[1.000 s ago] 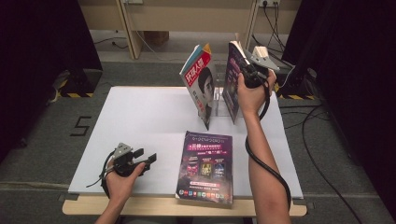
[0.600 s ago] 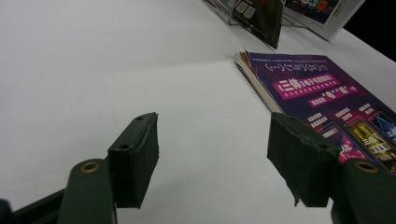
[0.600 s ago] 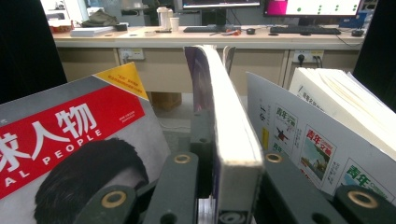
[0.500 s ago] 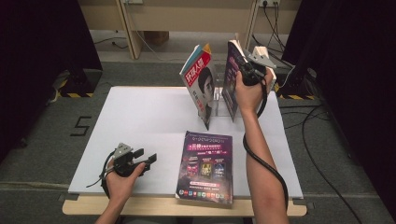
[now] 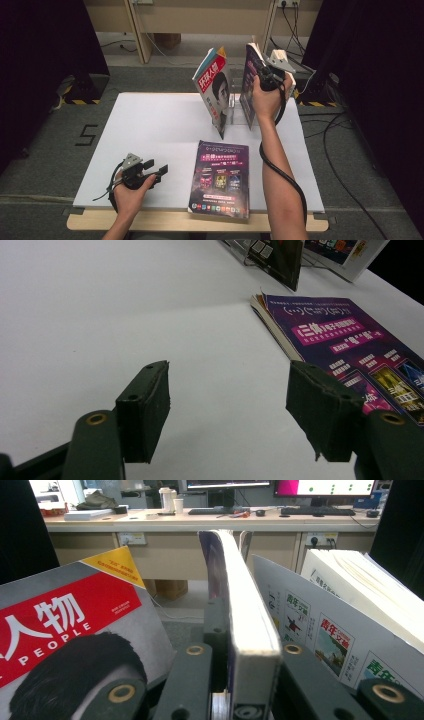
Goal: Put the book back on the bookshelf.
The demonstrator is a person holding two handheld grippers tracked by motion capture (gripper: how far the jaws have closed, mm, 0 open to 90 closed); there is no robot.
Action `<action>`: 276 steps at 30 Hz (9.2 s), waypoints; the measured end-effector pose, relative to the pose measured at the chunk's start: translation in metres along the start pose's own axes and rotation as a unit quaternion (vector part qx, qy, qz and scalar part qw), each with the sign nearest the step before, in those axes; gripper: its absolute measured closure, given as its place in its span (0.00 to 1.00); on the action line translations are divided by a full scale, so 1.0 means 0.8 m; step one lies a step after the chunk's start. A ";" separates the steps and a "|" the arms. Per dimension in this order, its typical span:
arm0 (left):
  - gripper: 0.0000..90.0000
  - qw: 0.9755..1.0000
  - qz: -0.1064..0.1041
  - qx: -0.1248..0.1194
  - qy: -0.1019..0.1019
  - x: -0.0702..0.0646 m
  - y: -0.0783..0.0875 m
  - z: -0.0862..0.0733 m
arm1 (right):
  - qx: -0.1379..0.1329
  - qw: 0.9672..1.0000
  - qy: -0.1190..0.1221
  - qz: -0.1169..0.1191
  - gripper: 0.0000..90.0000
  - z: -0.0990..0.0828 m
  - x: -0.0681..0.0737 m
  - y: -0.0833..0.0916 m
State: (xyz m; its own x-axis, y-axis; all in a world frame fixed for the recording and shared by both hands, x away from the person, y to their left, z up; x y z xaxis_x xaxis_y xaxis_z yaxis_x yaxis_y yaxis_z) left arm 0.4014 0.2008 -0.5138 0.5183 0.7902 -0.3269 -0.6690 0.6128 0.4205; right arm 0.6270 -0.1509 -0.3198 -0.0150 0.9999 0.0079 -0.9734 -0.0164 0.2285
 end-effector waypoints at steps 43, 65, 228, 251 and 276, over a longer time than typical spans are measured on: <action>0.37 1.000 -0.004 0.004 0.000 -0.003 -0.002 -0.001 | 0.068 0.998 -0.010 0.016 0.88 -0.028 -0.015 0.019; 0.37 1.000 -0.006 0.003 0.002 -0.004 -0.003 -0.002 | 0.085 0.996 -0.018 0.019 0.86 -0.020 -0.009 0.002; 0.37 0.999 -0.038 0.030 -0.023 -0.037 -0.031 -0.005 | 0.129 0.990 -0.005 0.062 0.70 -0.124 -0.037 0.121; 0.41 0.995 -0.070 0.070 -0.033 -0.068 -0.058 -0.012 | 0.285 0.951 -0.012 0.116 0.79 -0.245 -0.028 0.147; 0.61 0.987 -0.098 0.122 0.026 -0.089 -0.103 -0.020 | 0.359 0.925 -0.008 0.127 0.73 -0.286 -0.006 0.117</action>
State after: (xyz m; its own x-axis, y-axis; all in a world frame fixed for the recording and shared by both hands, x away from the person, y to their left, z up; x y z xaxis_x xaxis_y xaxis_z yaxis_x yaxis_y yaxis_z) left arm 0.4111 0.0939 -0.5385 0.5930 0.6588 -0.4629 -0.4074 0.7414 0.5333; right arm 0.4835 -0.1563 -0.5215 -0.2127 0.9634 0.1630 -0.5364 -0.2546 0.8047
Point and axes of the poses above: each handheld gripper's, and its own axes: y roughly backward along the jaws, z roughly out of its top, x roughly to its left, the point moved 7 cm from there along -y, roughly forward along the jaws, and after that the axes turned 8 degrees about -z, right-handed, at the moved point
